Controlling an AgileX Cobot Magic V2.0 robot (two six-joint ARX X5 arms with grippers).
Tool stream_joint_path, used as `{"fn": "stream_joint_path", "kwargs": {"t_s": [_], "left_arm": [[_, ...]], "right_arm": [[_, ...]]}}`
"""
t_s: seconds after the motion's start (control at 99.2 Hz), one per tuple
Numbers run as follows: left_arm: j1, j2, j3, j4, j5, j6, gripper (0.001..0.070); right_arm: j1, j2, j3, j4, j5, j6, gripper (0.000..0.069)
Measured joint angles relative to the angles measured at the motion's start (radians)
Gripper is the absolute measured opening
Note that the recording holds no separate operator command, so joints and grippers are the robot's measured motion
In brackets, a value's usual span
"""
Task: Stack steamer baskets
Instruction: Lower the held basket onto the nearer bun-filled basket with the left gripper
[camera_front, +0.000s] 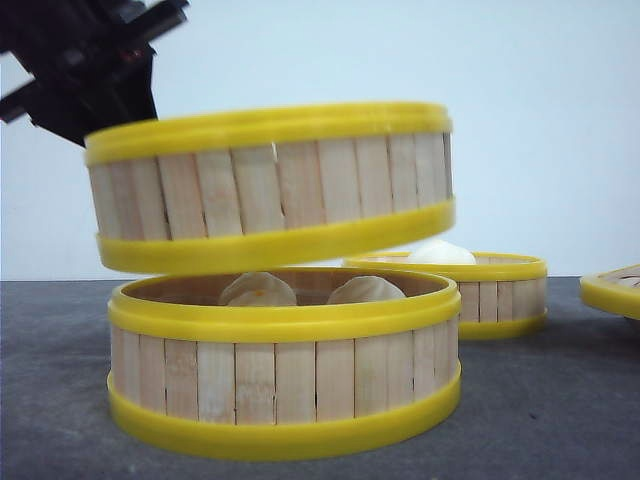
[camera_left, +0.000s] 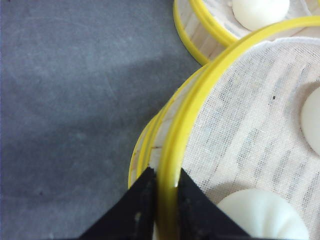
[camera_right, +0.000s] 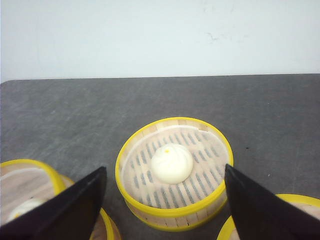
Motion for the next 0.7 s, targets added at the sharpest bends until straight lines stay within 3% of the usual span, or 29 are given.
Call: {"fn": "stream_joint_path", "kwargs": {"t_s": [0.696], "left_arm": [[0.000, 0.104, 0.000, 0.037, 0.005, 0.008, 0.0028]], "right_arm": [[0.000, 0.000, 0.000, -0.004, 0.000, 0.000, 0.0466]]}}
